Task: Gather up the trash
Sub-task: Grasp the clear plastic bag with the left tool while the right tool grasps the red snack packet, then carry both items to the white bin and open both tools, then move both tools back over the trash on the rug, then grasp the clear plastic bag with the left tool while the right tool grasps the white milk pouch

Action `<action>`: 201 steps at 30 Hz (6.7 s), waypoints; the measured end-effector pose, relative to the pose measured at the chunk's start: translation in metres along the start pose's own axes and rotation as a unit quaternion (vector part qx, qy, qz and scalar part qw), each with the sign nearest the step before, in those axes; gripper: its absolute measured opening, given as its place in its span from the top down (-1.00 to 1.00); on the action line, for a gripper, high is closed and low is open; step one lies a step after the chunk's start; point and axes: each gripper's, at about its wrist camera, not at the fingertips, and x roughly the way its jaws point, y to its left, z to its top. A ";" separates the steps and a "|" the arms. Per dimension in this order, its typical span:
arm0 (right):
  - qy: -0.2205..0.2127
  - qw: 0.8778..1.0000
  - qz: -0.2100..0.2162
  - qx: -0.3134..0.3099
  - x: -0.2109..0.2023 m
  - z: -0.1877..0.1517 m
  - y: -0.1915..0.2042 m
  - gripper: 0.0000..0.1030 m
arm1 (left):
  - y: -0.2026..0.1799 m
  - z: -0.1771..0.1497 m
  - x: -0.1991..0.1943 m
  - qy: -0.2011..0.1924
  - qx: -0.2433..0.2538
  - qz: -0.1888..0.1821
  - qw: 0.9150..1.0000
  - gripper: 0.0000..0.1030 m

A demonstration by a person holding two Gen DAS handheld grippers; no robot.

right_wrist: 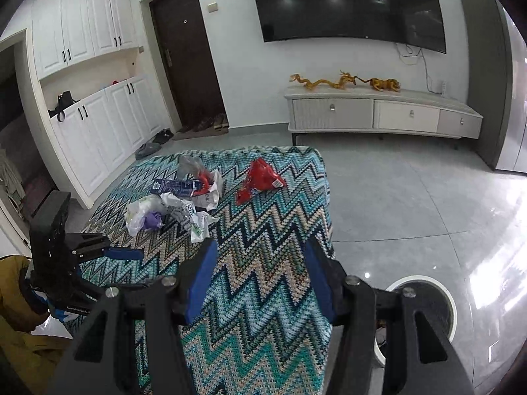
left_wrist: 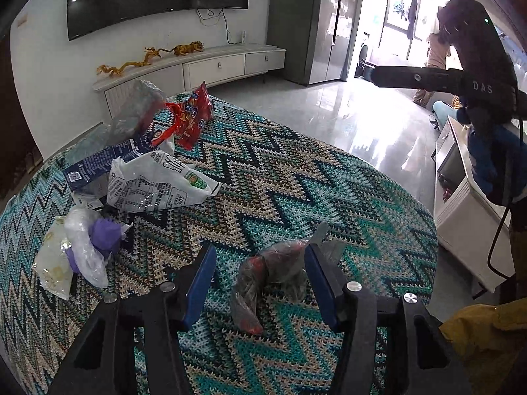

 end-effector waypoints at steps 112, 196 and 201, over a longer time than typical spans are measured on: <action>0.087 0.933 -0.210 0.278 0.028 -0.164 -0.304 0.36 | -0.199 0.229 0.229 0.057 0.020 0.003 0.998 -0.11; 0.124 0.979 0.140 -0.083 0.175 0.008 0.087 0.66 | 0.155 -0.018 -0.030 -0.036 -0.267 0.055 0.962 0.52; 0.114 0.983 0.124 -0.080 0.140 -0.005 0.085 0.66 | 0.138 -0.031 -0.054 -0.050 -0.264 0.057 0.961 0.51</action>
